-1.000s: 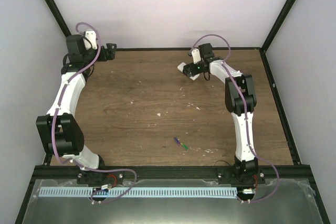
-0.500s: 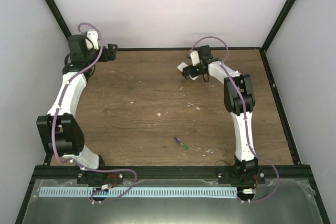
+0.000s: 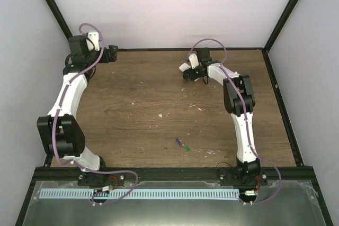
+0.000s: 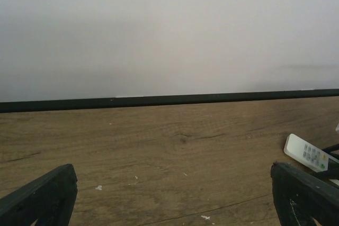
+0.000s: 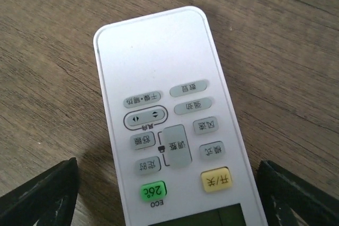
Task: Load the batteries into the remote control
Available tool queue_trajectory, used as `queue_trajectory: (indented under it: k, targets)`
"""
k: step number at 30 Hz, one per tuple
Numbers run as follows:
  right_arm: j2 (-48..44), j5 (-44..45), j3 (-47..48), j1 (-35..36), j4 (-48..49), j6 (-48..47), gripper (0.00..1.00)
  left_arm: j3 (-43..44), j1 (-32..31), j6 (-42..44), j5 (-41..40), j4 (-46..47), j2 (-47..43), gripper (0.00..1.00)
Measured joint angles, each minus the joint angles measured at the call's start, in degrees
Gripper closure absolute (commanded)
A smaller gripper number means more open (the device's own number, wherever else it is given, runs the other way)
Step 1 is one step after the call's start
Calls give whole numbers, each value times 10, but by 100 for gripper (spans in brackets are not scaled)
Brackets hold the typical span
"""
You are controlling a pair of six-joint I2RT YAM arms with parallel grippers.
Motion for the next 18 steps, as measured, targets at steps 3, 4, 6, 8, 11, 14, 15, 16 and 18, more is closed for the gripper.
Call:
queue_trajectory:
  k: [3, 4, 6, 8, 11, 14, 15, 16, 18]
  targets:
    - [1, 3, 0, 2, -1, -5, 25, 0, 0, 3, -1, -3, 0, 0]
    - [1, 3, 0, 2, -1, -6, 29, 0, 0, 5, -1, -5, 0, 0]
    - [1, 2, 0, 2, -2, -9, 38, 0, 0, 7, -1, -5, -1, 0]
    - [1, -1, -2, 3, -1, -10, 50, 0, 0, 8, -1, -7, -3, 0]
    - [-1, -9, -8, 4, 8, -15, 55, 0, 0, 9, 0, -9, -11, 0]
    - [-12, -12, -30, 8, 21, -23, 57, 0, 0, 9, 2, -10, -21, 0]
    - [-18, -13, -40, 10, 24, -26, 57, 0, 0, 9, 3, -11, -24, 0]
    - [-25, -13, -50, 14, 27, -29, 57, 0, 1, 9, 4, -12, -27, 0]
    - [-41, -13, -75, 25, 31, -38, 57, 0, 2, 10, 7, -16, -33, 0]
